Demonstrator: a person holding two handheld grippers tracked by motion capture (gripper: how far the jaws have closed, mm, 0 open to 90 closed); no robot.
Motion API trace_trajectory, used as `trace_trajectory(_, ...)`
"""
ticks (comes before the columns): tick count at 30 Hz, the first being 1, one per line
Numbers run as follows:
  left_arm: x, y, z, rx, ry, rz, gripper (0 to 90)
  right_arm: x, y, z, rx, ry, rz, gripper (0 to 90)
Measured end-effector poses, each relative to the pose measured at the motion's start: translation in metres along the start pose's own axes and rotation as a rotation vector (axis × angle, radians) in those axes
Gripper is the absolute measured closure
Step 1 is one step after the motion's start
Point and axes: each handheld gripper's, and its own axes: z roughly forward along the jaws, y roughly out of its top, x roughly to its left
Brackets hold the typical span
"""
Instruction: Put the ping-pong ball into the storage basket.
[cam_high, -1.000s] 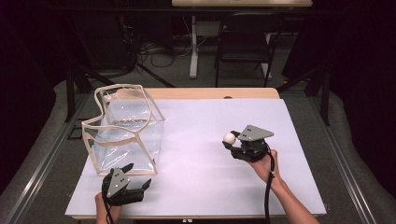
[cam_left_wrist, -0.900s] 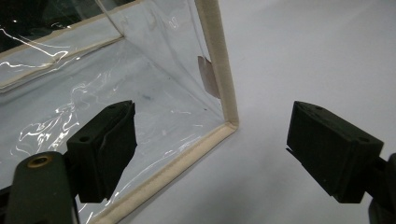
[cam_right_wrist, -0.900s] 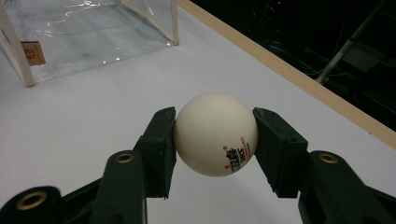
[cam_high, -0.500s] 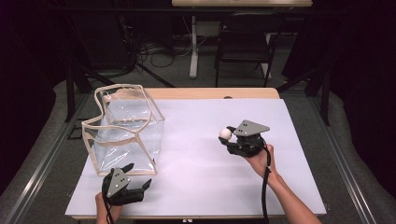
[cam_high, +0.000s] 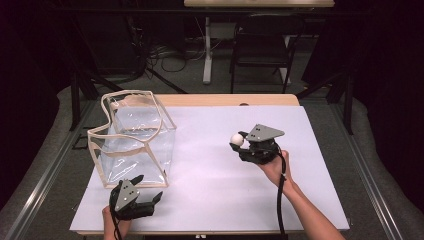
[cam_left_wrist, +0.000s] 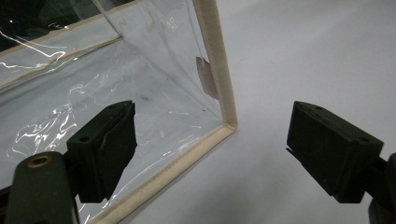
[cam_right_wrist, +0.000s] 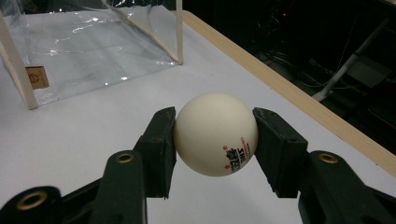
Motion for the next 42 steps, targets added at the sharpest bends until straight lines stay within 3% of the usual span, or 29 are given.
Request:
trace_trajectory(18, 0.0, 0.0, 0.0, -0.001, -0.002, 0.0, 15.9, 0.004, 0.014, 0.013, -0.012, 0.021, -0.019, 50.9)
trace_trajectory(42, 0.001, 0.0, 0.001, -0.002, -0.004, 0.002, 15.9, 0.0, 0.037, 0.026, -0.032, 0.031, -0.024, 51.0)
